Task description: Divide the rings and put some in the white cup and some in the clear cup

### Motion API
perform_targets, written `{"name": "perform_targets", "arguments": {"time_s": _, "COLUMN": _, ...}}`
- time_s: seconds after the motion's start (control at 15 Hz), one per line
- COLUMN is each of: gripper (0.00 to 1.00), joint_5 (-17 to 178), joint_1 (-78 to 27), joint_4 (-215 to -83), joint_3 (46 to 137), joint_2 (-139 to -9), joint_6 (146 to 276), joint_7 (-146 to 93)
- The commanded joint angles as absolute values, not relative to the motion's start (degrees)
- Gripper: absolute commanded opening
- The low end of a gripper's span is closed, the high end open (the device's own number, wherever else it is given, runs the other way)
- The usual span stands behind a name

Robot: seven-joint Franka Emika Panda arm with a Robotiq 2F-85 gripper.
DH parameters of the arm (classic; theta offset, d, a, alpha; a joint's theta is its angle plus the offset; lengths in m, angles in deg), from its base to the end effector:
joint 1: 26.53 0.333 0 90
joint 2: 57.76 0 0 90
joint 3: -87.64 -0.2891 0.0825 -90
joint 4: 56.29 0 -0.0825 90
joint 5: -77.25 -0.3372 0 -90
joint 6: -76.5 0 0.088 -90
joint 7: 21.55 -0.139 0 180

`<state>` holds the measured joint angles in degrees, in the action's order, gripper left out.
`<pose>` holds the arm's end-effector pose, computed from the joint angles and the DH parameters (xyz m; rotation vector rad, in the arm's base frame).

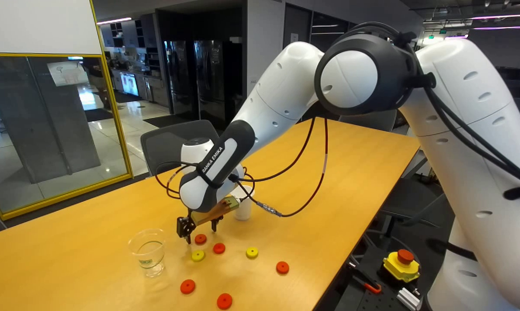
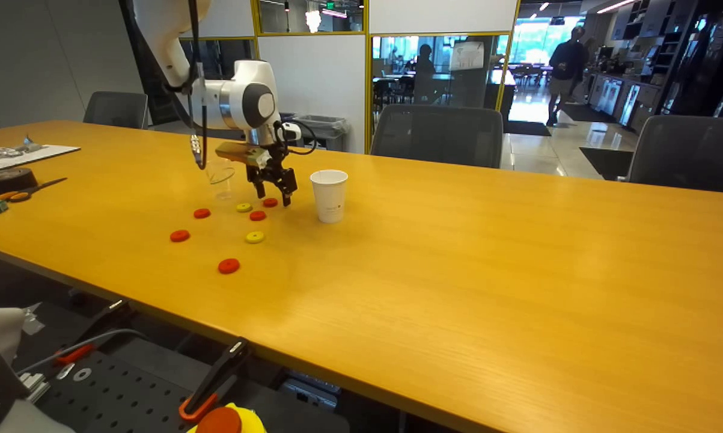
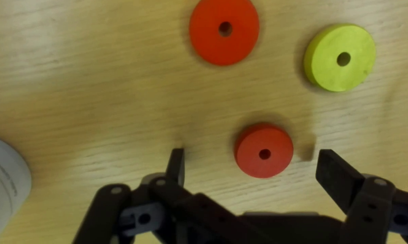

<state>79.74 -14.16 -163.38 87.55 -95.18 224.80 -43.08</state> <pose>0.5870 0.1298 0.1529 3.1310 -0.1919 0.1099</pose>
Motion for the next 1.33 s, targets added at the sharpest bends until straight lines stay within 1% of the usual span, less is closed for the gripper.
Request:
{"name": "perform_targets", "arguments": {"time_s": 0.0, "gripper": 1.00, "joint_5": 79.8, "joint_1": -12.6, "joint_4": -161.3, "joint_3": 88.8, "joint_2": -96.4, "joint_6": 224.4, "joint_7": -43.8}}
{"name": "perform_targets", "arguments": {"time_s": 0.07, "gripper": 1.00, "joint_5": 80.3, "joint_1": -12.3, "joint_4": -161.3, "joint_3": 89.2, "joint_2": -96.5, "joint_6": 224.3, "joint_7": -43.9}}
{"name": "perform_targets", "arguments": {"time_s": 0.13, "gripper": 0.90, "joint_5": 80.3, "joint_1": -12.2, "joint_4": -161.3, "joint_3": 89.1, "joint_2": -96.5, "joint_6": 224.3, "joint_7": -43.8}}
{"name": "perform_targets", "arguments": {"time_s": 0.2, "gripper": 0.73, "joint_5": 80.5, "joint_1": -12.0, "joint_4": -161.4, "joint_3": 89.3, "joint_2": -96.5, "joint_6": 224.4, "joint_7": -43.9}}
{"name": "perform_targets", "arguments": {"time_s": 0.27, "gripper": 0.66, "joint_5": 80.5, "joint_1": -11.9, "joint_4": -161.4, "joint_3": 89.4, "joint_2": -96.5, "joint_6": 224.4, "joint_7": -43.9}}
{"name": "perform_targets", "arguments": {"time_s": 0.53, "gripper": 0.34, "joint_5": 80.9, "joint_1": -11.5, "joint_4": -160.8, "joint_3": 89.8, "joint_2": -96.4, "joint_6": 224.0, "joint_7": -44.0}}
{"name": "perform_targets", "arguments": {"time_s": 0.67, "gripper": 0.21, "joint_5": 81.3, "joint_1": -11.3, "joint_4": -160.4, "joint_3": 90.0, "joint_2": -95.9, "joint_6": 222.3, "joint_7": -43.8}}
{"name": "perform_targets", "arguments": {"time_s": 0.73, "gripper": 0.18, "joint_5": 81.4, "joint_1": -11.3, "joint_4": -160.3, "joint_3": 89.9, "joint_2": -95.4, "joint_6": 220.6, "joint_7": -43.7}}
{"name": "perform_targets", "arguments": {"time_s": 0.8, "gripper": 0.20, "joint_5": 81.8, "joint_1": -11.0, "joint_4": -160.3, "joint_3": 90.2, "joint_2": -95.0, "joint_6": 219.4, "joint_7": -44.0}}
{"name": "perform_targets", "arguments": {"time_s": 1.0, "gripper": 0.20, "joint_5": 82.9, "joint_1": -10.7, "joint_4": -160.3, "joint_3": 90.6, "joint_2": -92.3, "joint_6": 215.1, "joint_7": -44.5}}
{"name": "perform_targets", "arguments": {"time_s": 1.27, "gripper": 0.20, "joint_5": 86.9, "joint_1": -8.8, "joint_4": -160.5, "joint_3": 91.7, "joint_2": -86.3, "joint_6": 213.0, "joint_7": -47.1}}
